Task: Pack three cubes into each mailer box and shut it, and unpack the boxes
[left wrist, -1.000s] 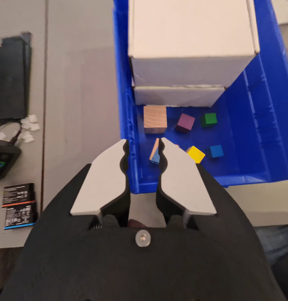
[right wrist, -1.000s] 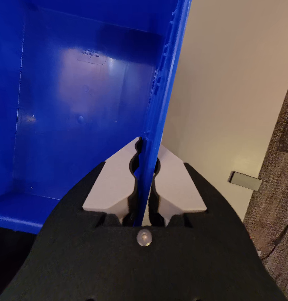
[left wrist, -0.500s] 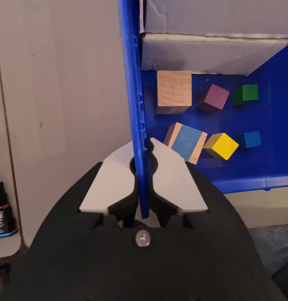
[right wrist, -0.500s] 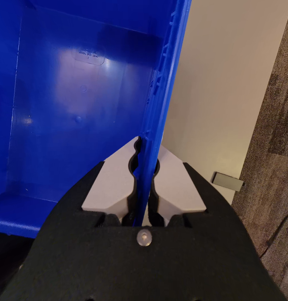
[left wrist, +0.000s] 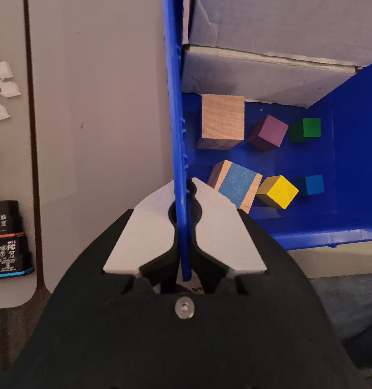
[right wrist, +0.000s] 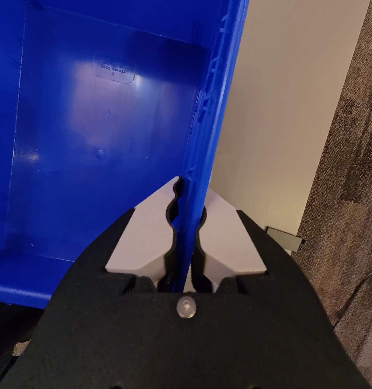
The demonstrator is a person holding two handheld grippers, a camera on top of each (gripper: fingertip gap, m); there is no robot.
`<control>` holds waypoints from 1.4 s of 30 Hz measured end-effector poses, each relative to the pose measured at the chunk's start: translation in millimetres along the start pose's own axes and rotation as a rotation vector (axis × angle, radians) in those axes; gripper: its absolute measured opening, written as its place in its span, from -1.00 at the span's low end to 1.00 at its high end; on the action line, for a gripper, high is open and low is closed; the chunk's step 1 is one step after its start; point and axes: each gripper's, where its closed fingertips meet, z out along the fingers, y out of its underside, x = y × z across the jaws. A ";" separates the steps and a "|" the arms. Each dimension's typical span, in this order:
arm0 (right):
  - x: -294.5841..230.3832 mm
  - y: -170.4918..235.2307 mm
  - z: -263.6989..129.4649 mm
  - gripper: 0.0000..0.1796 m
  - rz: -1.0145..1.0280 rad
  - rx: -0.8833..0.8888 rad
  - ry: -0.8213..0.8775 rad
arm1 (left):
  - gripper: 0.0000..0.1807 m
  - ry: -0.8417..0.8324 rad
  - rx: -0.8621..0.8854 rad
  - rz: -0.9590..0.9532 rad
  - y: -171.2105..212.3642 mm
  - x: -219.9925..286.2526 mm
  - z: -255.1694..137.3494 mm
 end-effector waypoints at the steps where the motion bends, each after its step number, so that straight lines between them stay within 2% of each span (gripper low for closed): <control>1: 0.4 -0.5 0.3 -0.95 -0.004 -0.001 0.004 | -0.95 -0.003 0.005 -0.015 1.1 -3.7 -1.0; 9: 1.2 -2.9 1.1 -0.95 -0.005 0.008 -0.004 | -0.95 0.004 0.019 -0.004 0.4 -8.5 -1.3; 10: 3.3 -4.7 0.8 -0.88 -0.008 0.022 0.012 | -0.95 0.005 0.023 -0.001 0.3 -8.3 -1.4; 11: 6.5 -5.7 0.9 -0.71 -0.017 0.033 0.037 | -0.91 0.012 0.029 0.001 0.2 -7.1 -1.8; 14: 7.2 -9.9 -2.8 -0.57 -0.041 0.071 0.052 | -0.54 0.003 0.049 -0.005 -2.0 -6.9 -8.9; 17: 15.3 -25.8 -16.3 -0.38 -0.081 0.176 0.131 | -0.42 -0.043 0.142 0.072 -19.3 -5.2 -29.8; 21: 13.4 -48.6 -44.4 -0.39 -0.163 0.308 0.227 | -0.26 -0.051 0.295 0.254 -59.6 16.6 -65.7; 23: 1.5 -62.9 -65.4 -0.43 -0.203 0.384 0.250 | -0.08 -0.017 0.270 0.414 -72.2 40.3 -71.6; 28: -70.8 -93.6 -103.7 -0.48 -0.360 0.503 0.186 | 0.45 -0.023 0.148 0.789 -102.0 83.4 -55.7; 31: -136.1 -104.1 -111.6 -0.50 -0.475 0.537 0.092 | 0.58 -0.017 0.079 0.976 -118.9 99.1 -38.7; 36: -234.5 -108.2 -106.7 -0.55 -0.613 0.596 -0.108 | 0.51 0.045 -0.022 1.211 -141.8 110.0 -3.2; 38: -259.4 -104.7 -96.7 -0.55 -0.647 0.581 -0.165 | 0.46 0.048 -0.074 1.306 -148.1 105.4 11.7; 42: -292.3 -98.9 -86.0 -0.56 -0.681 0.557 -0.244 | 0.47 0.101 -0.191 1.389 -150.4 96.7 34.6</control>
